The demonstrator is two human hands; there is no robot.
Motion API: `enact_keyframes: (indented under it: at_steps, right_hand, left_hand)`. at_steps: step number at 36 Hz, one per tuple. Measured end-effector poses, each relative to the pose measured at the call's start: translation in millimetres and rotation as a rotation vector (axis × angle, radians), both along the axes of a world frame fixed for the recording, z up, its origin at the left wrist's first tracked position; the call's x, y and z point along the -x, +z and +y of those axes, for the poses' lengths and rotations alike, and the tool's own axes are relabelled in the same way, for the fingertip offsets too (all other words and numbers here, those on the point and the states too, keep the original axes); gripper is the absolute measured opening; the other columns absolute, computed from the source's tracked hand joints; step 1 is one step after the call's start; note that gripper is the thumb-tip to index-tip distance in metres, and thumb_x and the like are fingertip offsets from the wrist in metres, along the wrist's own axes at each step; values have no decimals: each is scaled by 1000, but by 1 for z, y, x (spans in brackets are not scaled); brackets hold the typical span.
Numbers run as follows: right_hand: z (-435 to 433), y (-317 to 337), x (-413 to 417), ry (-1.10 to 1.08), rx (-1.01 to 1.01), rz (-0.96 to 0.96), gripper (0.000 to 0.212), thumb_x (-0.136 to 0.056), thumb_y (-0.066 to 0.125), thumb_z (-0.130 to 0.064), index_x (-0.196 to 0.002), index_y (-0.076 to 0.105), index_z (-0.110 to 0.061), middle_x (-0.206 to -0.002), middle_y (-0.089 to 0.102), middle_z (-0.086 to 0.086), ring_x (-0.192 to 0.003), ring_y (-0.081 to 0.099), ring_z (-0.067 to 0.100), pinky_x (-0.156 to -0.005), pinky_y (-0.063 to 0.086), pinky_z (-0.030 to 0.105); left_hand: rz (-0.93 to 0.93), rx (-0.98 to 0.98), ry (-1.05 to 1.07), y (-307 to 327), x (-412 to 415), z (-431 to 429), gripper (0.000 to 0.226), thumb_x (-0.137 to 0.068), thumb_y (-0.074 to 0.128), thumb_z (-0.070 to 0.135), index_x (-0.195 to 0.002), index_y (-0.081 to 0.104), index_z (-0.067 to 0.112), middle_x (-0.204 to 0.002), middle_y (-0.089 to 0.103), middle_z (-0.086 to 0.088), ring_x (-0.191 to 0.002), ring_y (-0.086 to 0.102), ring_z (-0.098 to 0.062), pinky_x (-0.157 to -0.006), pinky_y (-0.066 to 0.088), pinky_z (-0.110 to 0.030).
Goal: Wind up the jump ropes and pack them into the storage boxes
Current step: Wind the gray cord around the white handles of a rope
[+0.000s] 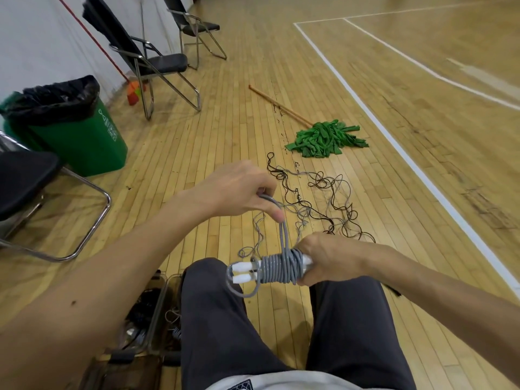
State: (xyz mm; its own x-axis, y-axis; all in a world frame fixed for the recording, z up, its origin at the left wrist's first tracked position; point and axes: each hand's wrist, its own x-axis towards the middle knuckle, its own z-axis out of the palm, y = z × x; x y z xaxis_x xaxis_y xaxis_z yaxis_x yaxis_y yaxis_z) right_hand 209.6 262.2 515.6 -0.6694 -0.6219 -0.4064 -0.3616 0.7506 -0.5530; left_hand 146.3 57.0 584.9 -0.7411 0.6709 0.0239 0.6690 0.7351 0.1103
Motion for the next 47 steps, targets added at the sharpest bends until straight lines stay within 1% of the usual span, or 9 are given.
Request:
enact_keyframes:
  at_steps: [8, 15, 20, 24, 28, 32, 36, 42, 47]
  right_hand:
    - [3, 7, -4, 30, 187, 70, 15, -87, 74, -17, -90, 62, -9, -79, 64, 5, -69, 59, 20, -61, 49, 32]
    - [2, 12, -6, -13, 361, 89, 23, -86, 75, -15, -79, 55, -24, -72, 58, -8, -65, 56, 13, -61, 51, 39]
    - [1, 10, -3, -119, 545, 49, 29, -87, 73, -6, -78, 56, -27, -72, 60, -16, -60, 52, 3, -54, 43, 21]
    - [1, 4, 5, -232, 638, 112, 18, -88, 73, -7, -80, 63, -20, -77, 62, 5, -64, 55, 32, -54, 45, 44]
    - [1, -4, 17, -393, 676, 136, 20, -88, 72, -5, -77, 61, -17, -67, 55, 6, -58, 46, 23, -52, 39, 34]
    - [-2, -13, 27, -495, 560, 187, 14, -88, 72, -7, -81, 60, -10, -67, 56, 0, -55, 46, 7, -53, 39, 21]
    - [-16, -21, 31, -542, 415, 290, 25, -90, 71, -10, -81, 56, -28, -76, 59, -10, -64, 54, 1, -57, 39, 15]
    - [-55, -32, 20, -586, 183, 462, 21, -97, 62, -21, -117, 58, -13, -97, 67, 3, -89, 63, 24, -76, 54, 41]
    - [-85, -36, 9, -496, -18, 622, 21, -103, 52, -20, -120, 46, -9, -104, 63, 8, -89, 62, 30, -68, 47, 39]
  left_hand:
    - [-371, -374, 91, -15, 0, -6, 34, -73, 81, 48, -77, 66, 18, -55, 48, 3, -49, 40, -4, -49, 31, -16]
    - [-881, -698, 204, -45, -11, -14, 34, -81, 73, 30, -103, 56, 12, -52, 50, -4, -42, 41, -16, -40, 36, -21]
    - [-1009, -771, 368, -105, -13, -29, 30, -81, 82, 25, -103, 65, 14, -97, 67, -19, -85, 64, -38, -69, 55, -41]
    - [-951, -954, 437, -93, -37, -14, 15, -94, 67, 18, -82, 61, 10, -61, 57, -2, -49, 49, -12, -47, 41, -21]
    - [-880, -1086, 456, -84, -45, -3, 27, -95, 62, 25, -105, 66, 1, -64, 60, -3, -50, 50, -12, -48, 43, -24]
    - [-862, -1109, 566, -80, -48, -4, 19, -101, 57, 13, -111, 65, -1, -73, 67, -4, -58, 57, -12, -54, 48, -24]
    - [-824, -1072, 632, -81, -50, -4, 19, -102, 55, 9, -116, 63, -1, -86, 71, -10, -65, 64, -12, -61, 53, -23]
    - [-926, -1223, 760, -84, -57, -9, 29, -104, 48, 4, -131, 52, -5, -106, 70, -18, -78, 72, -17, -73, 59, -27]
    - [-1109, -1487, 885, -79, -63, -25, 25, -103, 42, -5, -124, 53, -14, -107, 66, -25, -96, 67, -30, -72, 62, -31]
